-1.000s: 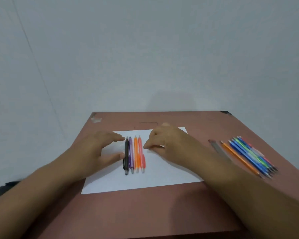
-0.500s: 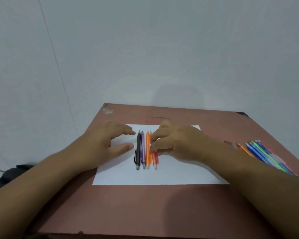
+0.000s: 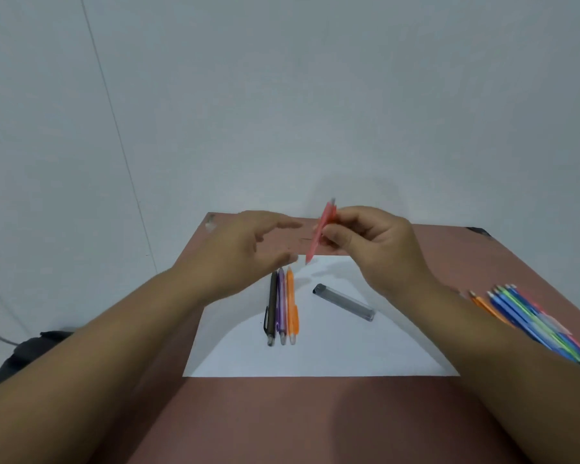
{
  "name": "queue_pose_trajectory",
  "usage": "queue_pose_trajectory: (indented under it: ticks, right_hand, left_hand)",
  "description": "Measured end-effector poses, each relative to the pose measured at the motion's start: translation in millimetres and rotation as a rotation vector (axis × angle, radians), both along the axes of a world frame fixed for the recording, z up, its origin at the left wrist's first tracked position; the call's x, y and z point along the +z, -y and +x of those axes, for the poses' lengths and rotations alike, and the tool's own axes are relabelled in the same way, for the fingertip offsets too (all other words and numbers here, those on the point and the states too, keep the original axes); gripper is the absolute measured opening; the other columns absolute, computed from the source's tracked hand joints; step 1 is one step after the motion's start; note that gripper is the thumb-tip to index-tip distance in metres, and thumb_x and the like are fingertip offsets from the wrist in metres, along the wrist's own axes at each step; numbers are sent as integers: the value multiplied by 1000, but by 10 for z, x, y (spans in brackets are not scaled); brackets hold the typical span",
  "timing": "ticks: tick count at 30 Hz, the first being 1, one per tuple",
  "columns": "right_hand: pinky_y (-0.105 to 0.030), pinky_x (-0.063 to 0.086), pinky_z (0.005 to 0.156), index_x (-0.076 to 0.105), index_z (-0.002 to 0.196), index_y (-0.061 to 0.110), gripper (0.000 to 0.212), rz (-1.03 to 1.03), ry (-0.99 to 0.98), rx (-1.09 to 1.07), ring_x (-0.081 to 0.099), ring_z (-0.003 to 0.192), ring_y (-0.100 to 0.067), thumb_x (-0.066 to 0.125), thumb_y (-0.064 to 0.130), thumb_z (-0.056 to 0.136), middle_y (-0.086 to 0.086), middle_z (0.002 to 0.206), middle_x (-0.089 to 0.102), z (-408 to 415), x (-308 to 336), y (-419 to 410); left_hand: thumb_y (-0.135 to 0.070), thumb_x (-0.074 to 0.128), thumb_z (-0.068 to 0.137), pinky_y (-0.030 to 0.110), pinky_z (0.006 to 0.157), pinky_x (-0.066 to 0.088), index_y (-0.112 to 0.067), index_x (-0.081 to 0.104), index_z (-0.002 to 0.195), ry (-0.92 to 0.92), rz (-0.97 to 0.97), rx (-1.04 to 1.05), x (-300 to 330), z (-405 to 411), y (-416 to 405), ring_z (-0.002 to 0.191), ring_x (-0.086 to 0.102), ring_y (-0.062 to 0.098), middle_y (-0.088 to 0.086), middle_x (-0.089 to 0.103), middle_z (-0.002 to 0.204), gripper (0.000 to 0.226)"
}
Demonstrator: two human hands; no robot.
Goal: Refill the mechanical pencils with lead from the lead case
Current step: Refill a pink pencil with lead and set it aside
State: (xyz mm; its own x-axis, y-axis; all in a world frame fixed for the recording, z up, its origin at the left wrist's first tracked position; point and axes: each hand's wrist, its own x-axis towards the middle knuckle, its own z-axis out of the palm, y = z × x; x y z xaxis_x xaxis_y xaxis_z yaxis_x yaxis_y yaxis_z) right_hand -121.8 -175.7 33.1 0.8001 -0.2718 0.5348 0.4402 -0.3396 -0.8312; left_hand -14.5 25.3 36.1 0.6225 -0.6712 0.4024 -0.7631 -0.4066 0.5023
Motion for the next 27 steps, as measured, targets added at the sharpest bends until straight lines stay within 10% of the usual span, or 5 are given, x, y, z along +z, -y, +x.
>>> queue_pose_trajectory:
  ticks: [7, 18, 22, 27]
  right_hand:
    - [-32, 61, 79, 75, 97, 2, 7, 370, -40, -26, 77, 86, -29, 70, 3, 93, -15, 88, 78, 91, 63, -3]
    - [-31, 60, 74, 73, 95, 3, 6, 559, -54, -112, 76, 88, -27, 69, 6, 95, -16, 91, 77, 155, -36, 128]
    - [-28, 58, 72, 79, 86, 24, 9, 122, -161, -347, 71, 75, -9, 73, 19, 92, 8, 82, 76, 154, -116, 377]
    - [-15, 44, 63, 78, 81, 29, 15, -518, -528, -382, 58, 72, 5, 69, 24, 92, 18, 80, 67, 147, -298, 579]
  left_hand:
    - [-30, 64, 97, -6, 69, 33, -33, 74, 111, -28, -106, 18, 172, -66, 387, 83, 54, -18, -20, 72, 99, 18]
    - [-11, 65, 95, 10, 78, 46, -29, 75, 116, 208, -78, 7, -212, 202, 312, 88, 64, -5, -25, 72, 97, 30]
    - [-13, 64, 95, 9, 66, 36, -31, 77, 106, 171, -32, 30, -306, 400, 248, 74, 57, -10, -33, 60, 71, 24]
    - [-23, 69, 91, 16, 72, 49, -42, 75, 98, 105, -69, 77, -321, 525, 148, 87, 62, -5, -29, 69, 86, 21]
